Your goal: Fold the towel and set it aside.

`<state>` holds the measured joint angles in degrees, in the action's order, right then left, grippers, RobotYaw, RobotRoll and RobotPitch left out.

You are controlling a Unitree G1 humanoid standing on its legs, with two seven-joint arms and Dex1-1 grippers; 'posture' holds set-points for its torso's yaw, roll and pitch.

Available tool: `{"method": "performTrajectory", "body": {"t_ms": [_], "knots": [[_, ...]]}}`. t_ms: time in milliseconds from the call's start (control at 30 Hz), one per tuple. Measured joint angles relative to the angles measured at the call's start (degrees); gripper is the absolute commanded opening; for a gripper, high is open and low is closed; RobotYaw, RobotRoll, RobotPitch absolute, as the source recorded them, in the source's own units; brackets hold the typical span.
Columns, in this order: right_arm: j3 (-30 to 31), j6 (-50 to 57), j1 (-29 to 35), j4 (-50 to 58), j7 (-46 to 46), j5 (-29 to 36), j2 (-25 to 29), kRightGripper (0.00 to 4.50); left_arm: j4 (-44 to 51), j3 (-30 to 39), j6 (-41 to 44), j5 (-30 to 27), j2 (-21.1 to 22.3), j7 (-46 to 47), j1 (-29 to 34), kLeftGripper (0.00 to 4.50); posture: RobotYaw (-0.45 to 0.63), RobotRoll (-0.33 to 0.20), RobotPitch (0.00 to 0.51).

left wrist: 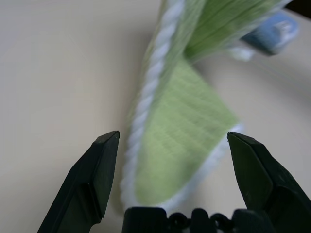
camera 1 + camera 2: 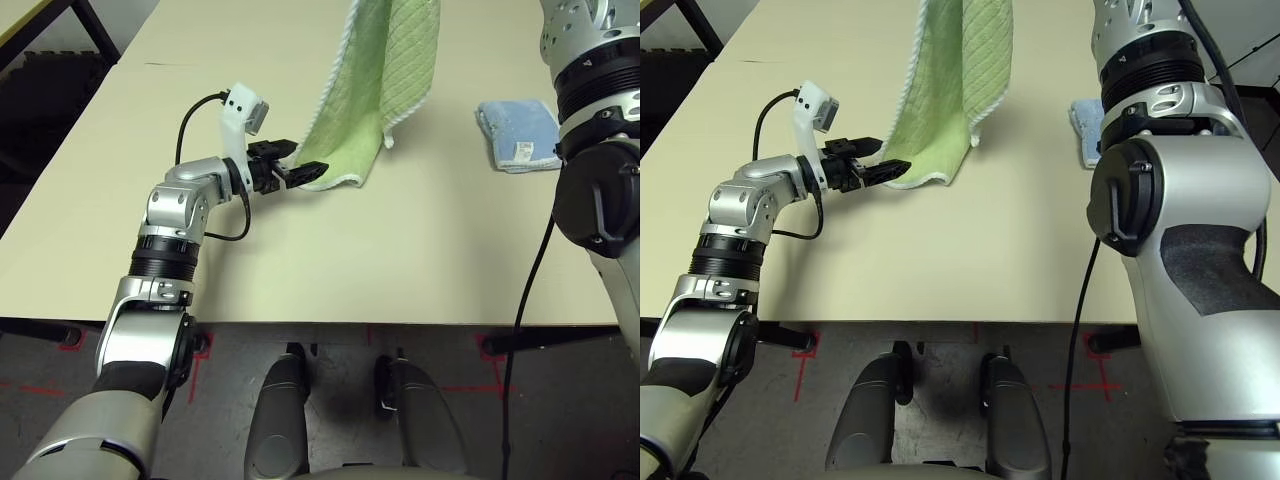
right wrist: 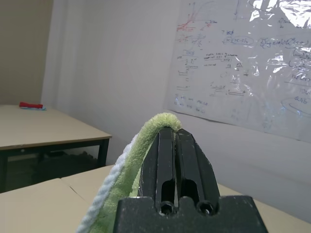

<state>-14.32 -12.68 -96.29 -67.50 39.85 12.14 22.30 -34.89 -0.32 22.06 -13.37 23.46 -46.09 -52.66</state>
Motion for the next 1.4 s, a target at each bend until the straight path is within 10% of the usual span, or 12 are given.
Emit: {"method": "performTrajectory", "body": {"t_ms": [267, 633, 1067, 1400], "knots": [[0.0, 0.2, 0.0, 0.1, 0.3, 0.0, 0.0, 0.0, -6.8, 0.6, -4.6, 1.5, 0.0, 1.5, -2.6, 4.11, 0.0, 0.0, 0.193], [0.0, 0.2, 0.0, 0.2, 0.2, 0.0, 0.0, 0.0, -5.7, 1.2, 3.9, 0.1, 0.5, -4.9, -2.5, 0.03, 0.01, 0.0, 0.194], [0.0, 0.2, 0.8, 0.2, 0.2, 0.0, 1.6, 0.0, -9.3, 1.5, 3.7, 1.3, 0.7, -1.0, -4.5, 0.03, 0.01, 0.0, 0.197], [-3.0, 6.3, 20.2, 3.3, 6.3, 3.4, 8.6, 0.0, -3.1, 5.1, 3.9, 1.9, 14.6, -1.4, -9.4, 0.03, 0.05, 0.0, 0.206]]}}
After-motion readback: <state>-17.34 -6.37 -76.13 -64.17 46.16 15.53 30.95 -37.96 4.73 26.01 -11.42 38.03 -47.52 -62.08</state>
